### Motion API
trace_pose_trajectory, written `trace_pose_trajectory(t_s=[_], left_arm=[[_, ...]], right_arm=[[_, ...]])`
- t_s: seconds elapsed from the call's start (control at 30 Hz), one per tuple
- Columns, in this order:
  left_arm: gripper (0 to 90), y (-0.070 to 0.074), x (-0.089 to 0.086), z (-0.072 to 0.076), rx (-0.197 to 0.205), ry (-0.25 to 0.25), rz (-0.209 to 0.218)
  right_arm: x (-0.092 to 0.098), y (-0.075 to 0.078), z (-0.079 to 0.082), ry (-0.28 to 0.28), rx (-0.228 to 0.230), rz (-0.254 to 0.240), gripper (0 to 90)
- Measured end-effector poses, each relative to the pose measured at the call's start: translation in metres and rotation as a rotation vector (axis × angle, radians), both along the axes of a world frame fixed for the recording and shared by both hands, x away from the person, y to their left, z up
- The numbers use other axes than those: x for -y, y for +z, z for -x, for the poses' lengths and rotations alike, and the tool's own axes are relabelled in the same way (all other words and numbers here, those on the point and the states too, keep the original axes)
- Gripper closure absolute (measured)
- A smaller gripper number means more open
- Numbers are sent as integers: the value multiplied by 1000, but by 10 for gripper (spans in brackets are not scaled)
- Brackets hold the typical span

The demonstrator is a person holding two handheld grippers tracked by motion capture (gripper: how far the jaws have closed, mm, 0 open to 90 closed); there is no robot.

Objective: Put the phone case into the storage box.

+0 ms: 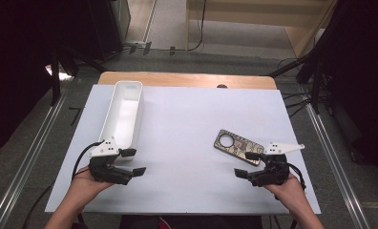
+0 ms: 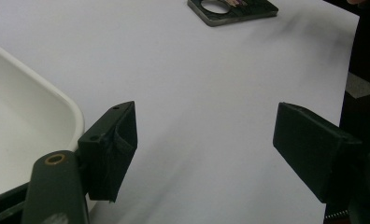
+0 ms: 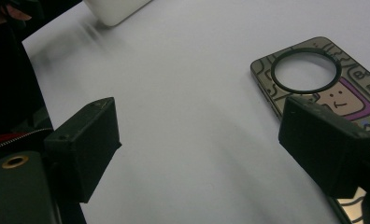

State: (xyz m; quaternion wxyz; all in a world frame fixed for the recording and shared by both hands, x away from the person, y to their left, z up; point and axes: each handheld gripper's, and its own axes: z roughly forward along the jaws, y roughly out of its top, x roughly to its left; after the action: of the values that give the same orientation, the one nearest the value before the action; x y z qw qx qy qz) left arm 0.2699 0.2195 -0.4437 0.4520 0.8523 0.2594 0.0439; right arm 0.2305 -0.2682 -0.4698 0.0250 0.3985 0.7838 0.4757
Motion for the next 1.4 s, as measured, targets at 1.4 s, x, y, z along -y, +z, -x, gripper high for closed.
trace_pose_trajectory(t_s=[1.4], left_arm=[[220,-1,0,-1,-14,-4,3]], right_arm=[[-3,-3,0,41,-22,30,14]])
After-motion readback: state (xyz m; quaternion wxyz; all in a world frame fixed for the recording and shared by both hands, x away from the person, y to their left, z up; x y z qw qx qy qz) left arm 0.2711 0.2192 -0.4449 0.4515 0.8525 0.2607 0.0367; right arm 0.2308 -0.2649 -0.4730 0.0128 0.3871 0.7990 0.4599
